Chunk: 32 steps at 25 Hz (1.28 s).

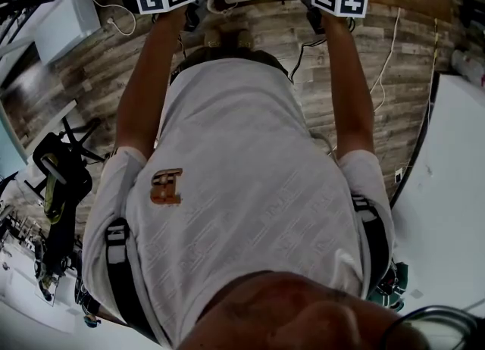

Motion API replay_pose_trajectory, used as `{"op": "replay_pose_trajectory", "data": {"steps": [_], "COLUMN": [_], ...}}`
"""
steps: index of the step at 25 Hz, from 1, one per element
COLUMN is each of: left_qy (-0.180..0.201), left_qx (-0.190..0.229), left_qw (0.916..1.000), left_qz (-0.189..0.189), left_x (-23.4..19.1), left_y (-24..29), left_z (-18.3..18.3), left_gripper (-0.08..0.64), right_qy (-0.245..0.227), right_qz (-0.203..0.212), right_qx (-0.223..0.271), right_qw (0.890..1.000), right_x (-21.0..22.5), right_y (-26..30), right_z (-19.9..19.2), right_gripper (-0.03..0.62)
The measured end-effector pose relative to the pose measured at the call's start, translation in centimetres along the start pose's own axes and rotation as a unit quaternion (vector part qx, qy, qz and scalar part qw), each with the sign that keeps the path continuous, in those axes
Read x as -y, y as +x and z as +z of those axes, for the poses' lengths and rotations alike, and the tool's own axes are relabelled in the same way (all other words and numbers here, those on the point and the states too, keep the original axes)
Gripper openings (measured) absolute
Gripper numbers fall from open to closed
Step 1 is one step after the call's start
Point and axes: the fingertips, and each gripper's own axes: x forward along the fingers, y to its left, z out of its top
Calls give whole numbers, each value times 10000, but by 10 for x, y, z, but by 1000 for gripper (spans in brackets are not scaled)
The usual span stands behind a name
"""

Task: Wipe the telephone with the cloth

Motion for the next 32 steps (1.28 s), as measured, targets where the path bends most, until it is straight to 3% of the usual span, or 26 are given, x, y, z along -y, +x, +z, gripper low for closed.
{"op": "replay_pose_trajectory", "data": {"steps": [4,12,16,20,32], "left_qy": [-9,-73,-100,-97,-75], "left_qx": [7,38,50,56,11], "left_qw": [10000,9999,9999,9999,9999], "left_qz": [-22,-73,-94,-106,-152], "left_x": [-1,1,0,0,1], "left_y": [0,-1,-1,-2,-2], "left_z": [-1,0,0,2,0], "left_gripper": [236,236,236,236,236], "right_qy": [-189,159,320,402,447], "right_qz": [94,1262,1476,1336,300], "right_qx": [184,442,283,149,-62], "right_qw": [9996,9909,9881,9901,9985], "right_x": [-21,-115,-136,-127,-43], "right_y": [-19,-23,-5,10,4], "right_z": [4,-2,-19,-32,-49], "right_gripper": [72,72,72,72,72]}}
